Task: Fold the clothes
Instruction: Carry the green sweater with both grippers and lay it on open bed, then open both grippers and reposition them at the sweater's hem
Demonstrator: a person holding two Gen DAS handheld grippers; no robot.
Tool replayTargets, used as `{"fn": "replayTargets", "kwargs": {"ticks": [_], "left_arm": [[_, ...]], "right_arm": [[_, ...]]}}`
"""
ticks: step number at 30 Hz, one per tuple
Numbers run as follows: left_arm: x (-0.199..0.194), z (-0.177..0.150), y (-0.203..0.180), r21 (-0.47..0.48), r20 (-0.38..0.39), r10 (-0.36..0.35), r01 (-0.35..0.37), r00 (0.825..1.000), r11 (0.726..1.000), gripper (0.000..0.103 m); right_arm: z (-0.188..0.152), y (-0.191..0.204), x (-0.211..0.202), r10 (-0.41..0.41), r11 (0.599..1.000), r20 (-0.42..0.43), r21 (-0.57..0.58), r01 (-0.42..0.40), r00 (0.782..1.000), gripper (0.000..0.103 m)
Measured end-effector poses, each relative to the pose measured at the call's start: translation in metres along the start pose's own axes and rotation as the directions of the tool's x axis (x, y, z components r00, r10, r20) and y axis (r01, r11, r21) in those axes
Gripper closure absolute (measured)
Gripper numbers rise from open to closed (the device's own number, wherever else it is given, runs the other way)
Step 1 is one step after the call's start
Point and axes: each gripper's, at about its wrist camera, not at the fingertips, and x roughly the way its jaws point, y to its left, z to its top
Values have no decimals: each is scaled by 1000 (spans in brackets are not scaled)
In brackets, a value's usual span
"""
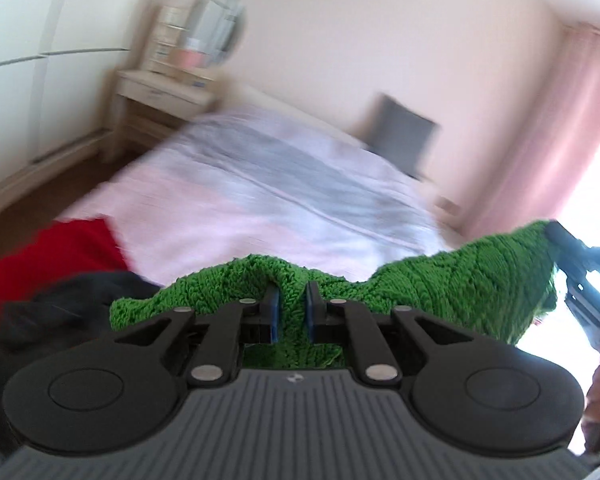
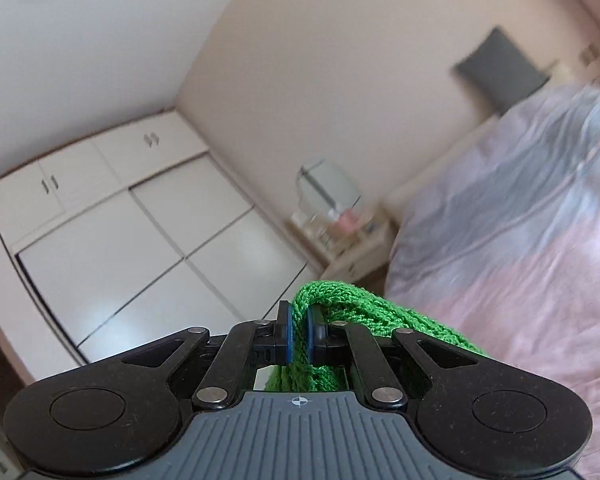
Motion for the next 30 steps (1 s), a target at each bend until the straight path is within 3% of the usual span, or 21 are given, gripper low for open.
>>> {"fn": "replayTargets", "kwargs": {"ticks": [4,6,7,8,9,11,13,15,19,21,22,23,25,28,30], "left_arm": [[6,-38,-76,37,-94,-140,144,986,989,93],[18,-67,-116,59,-184,-163,176,969,983,89],[25,-82,-132,63,-234,-148,167,961,984,87],[31,-99,-142,67,-270,-117,140,956,988,86],[36,-116,-152,74,-305,-88,116,948,991,86],[40,-150,-170,92,-363,-43,82,931,992,82],[39,-186,-180,106,-417,3,45,909,993,73],[30,-220,-185,138,-462,63,1,885,990,72],[3,-273,-177,172,-530,186,-110,827,979,69],[-12,-290,-179,187,-556,214,-130,803,974,69],[-20,-296,-182,198,-562,224,-134,796,971,68],[-26,-299,-186,212,-563,233,-135,793,968,67],[-32,-301,-193,242,-556,243,-125,794,962,61],[-35,-294,-210,299,-524,243,-91,816,950,59],[-35,-289,-220,343,-497,240,-64,834,937,55]], "right_arm": [[33,-6,-107,-111,993,96,-35,114,989,98],[46,-17,-142,-217,973,49,-68,220,975,96],[51,-23,-156,-276,957,11,-90,276,961,75],[51,-30,-171,-325,941,-25,-103,321,945,37],[43,-38,-185,-362,929,-60,-105,355,930,23],[26,-55,-214,-432,901,-130,-113,419,893,21],[10,-72,-242,-497,868,-199,-125,481,845,21],[-7,-88,-271,-556,831,-266,-142,539,787,20],[-40,-122,-328,-656,744,-389,-190,640,647,20],[-61,-128,-349,-692,704,-437,-234,670,575,20],[-72,-134,-358,-699,693,-459,-246,677,549,20],[-80,-138,-364,-700,688,-474,-248,682,534,20],[-87,-140,-370,-690,691,-486,-223,687,536,20],[-93,-136,-378,-687,689,-482,-194,699,544,20],[-93,-130,-380,-704,671,-468,-192,716,535,20]]}}
